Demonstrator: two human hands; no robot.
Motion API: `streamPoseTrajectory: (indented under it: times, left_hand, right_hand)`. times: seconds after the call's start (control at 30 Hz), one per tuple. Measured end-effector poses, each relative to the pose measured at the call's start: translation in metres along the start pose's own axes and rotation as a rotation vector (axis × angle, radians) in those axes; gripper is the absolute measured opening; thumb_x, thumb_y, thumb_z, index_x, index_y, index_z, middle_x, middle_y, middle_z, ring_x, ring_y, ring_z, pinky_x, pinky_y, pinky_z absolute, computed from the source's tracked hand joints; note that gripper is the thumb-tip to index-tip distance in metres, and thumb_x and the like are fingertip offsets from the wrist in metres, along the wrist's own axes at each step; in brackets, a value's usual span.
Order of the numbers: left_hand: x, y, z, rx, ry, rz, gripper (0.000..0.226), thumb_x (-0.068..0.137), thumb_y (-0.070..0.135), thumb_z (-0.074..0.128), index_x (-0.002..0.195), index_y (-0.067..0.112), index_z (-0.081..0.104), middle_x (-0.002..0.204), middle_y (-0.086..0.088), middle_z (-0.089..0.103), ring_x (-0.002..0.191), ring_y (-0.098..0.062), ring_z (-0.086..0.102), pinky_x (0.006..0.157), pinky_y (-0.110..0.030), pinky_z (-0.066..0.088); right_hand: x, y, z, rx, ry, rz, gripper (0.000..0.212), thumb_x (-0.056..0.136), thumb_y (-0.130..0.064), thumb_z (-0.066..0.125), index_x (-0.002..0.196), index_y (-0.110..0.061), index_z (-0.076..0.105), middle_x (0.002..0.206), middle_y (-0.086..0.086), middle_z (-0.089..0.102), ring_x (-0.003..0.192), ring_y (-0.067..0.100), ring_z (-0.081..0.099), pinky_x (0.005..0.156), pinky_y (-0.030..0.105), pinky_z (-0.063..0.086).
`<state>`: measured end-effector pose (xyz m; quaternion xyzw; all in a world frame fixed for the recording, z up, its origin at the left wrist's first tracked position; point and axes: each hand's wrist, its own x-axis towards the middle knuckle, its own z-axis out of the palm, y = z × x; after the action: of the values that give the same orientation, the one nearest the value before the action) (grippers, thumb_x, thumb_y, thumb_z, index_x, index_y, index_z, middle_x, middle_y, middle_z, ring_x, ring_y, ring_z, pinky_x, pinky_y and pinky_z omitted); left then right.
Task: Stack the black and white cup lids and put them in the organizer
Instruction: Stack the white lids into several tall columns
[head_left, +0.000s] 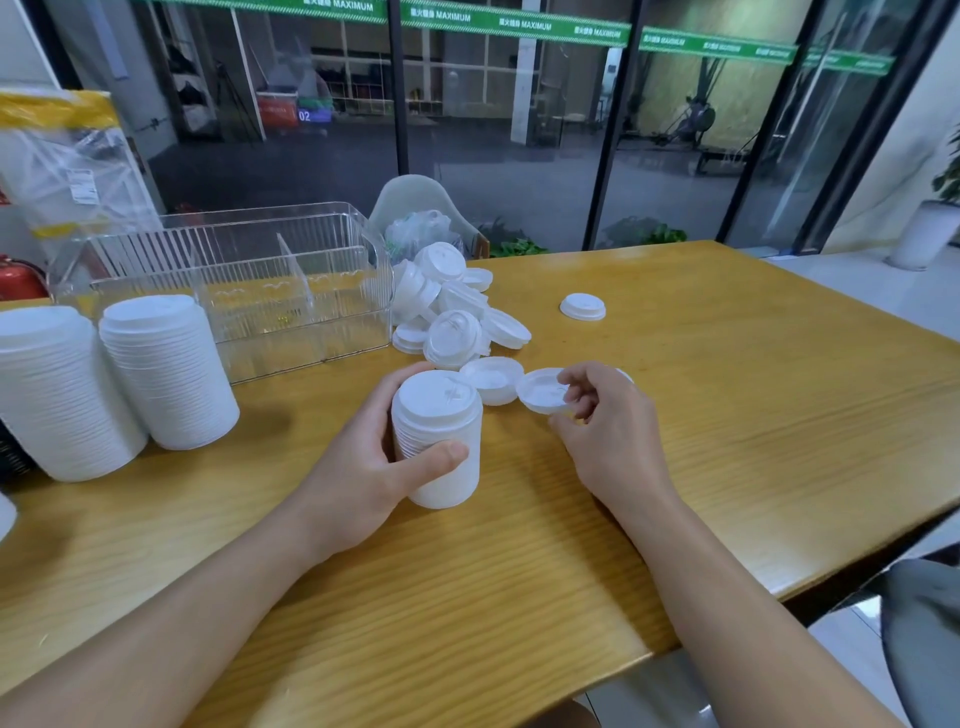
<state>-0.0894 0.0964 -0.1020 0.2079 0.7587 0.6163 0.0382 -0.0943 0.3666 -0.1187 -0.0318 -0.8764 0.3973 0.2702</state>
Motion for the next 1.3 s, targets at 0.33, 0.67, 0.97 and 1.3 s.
streamPoseTrajectory:
  times: [0.33, 0.67, 0.97, 1.3]
  left_hand:
    - [0.000, 0.000, -0.001, -0.008, -0.006, 0.004, 0.075, 0.090, 0.025, 0.087, 0.153, 0.043, 0.050, 0.143, 0.014, 0.070, 0.134, -0.010, 0.066, 0.111, -0.037, 0.051]
    - [-0.001, 0.003, -0.001, -0.006, -0.012, 0.012, 0.074, 0.090, 0.026, 0.086, 0.152, 0.041, 0.050, 0.142, 0.017, 0.070, 0.133, -0.007, 0.066, 0.103, -0.027, 0.054]
    - [0.001, 0.000, -0.001, -0.017, 0.006, 0.013, 0.075, 0.088, 0.030, 0.091, 0.152, 0.035, 0.052, 0.144, 0.013, 0.070, 0.136, -0.009, 0.065, 0.109, -0.032, 0.050]
    - [0.001, -0.002, -0.003, -0.014, 0.039, 0.001, 0.069, 0.085, 0.035, 0.091, 0.145, 0.030, 0.056, 0.138, 0.005, 0.073, 0.130, -0.017, 0.069, 0.113, -0.051, 0.054]
  right_hand:
    - [0.003, -0.015, -0.006, 0.502, -0.144, 0.204, 0.013, 0.108, -0.024, 0.065, 0.117, -0.024, 0.075, 0.083, -0.002, 0.071, 0.071, 0.018, 0.058, 0.068, 0.037, 0.049]
    - [-0.002, -0.009, 0.004, 0.124, -0.234, 0.123, 0.018, 0.112, -0.035, 0.057, 0.118, -0.031, 0.073, 0.073, -0.019, 0.063, 0.064, 0.002, 0.055, 0.063, 0.018, 0.045]
    - [-0.015, -0.022, 0.012, -0.217, -0.265, 0.071, 0.082, 0.083, -0.077, 0.073, 0.141, -0.024, 0.049, 0.134, -0.012, 0.051, 0.114, 0.009, 0.056, 0.095, 0.038, 0.052]
    - [-0.016, -0.019, 0.011, -0.095, -0.334, 0.041, 0.088, 0.081, -0.060, 0.085, 0.150, -0.032, 0.040, 0.129, -0.018, 0.057, 0.123, 0.007, 0.055, 0.107, 0.036, 0.047]
